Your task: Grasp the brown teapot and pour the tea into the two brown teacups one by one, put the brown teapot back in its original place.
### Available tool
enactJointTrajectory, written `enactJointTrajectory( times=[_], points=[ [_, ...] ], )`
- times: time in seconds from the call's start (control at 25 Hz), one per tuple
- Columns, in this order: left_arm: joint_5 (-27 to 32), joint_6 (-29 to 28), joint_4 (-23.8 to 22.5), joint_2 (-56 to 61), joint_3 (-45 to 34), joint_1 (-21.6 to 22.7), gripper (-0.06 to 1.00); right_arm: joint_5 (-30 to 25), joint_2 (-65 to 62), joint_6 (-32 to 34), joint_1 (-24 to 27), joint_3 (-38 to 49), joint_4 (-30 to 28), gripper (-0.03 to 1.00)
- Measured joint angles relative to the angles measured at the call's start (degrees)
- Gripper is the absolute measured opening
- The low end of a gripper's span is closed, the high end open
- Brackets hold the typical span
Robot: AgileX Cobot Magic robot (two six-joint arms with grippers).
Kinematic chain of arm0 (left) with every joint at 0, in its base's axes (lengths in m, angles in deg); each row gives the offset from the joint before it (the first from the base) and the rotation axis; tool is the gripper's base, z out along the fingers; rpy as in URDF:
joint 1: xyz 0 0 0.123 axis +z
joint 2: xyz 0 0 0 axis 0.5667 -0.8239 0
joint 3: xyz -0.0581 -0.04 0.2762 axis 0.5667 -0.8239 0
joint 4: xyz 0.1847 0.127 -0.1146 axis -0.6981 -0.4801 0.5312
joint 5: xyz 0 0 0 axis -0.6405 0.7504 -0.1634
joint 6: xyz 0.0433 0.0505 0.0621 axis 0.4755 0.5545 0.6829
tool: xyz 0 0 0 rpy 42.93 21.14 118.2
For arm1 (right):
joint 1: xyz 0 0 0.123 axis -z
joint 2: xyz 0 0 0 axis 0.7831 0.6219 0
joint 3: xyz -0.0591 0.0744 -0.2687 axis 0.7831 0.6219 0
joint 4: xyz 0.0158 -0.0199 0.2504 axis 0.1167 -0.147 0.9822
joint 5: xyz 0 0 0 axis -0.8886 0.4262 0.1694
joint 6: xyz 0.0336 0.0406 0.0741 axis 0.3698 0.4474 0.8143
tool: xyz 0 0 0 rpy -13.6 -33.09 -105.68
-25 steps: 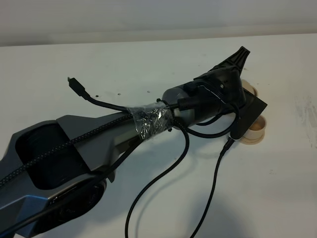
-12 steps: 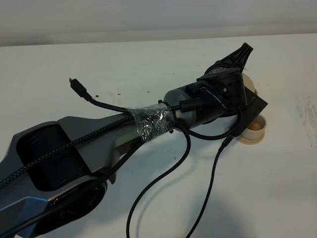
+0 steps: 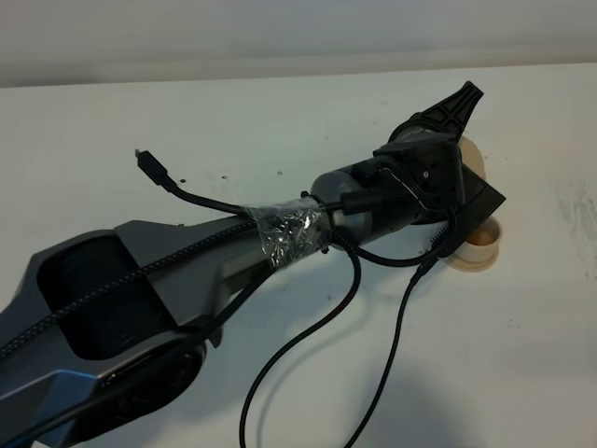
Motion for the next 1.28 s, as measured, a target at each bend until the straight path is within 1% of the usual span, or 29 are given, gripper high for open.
enactJointTrajectory(
  times=[0.6, 0.72, 1.28],
  points=[
    [-0.5, 0.0, -2.2, -0.2, 0.0, -1.3, 0.11, 0.0, 0.0, 0.0, 0.0, 0.0, 0.0, 0.54],
    [-0.8, 0.0, -3.6, -0.2, 0.0, -1.5, 0.11, 0.0, 0.0, 0.0, 0.0, 0.0, 0.0, 0.54],
    [-0.9, 0.0, -6.3, -0.2, 0.0, -1.5, 0.11, 0.0, 0.0, 0.0, 0.0, 0.0, 0.0, 0.54]
  ],
)
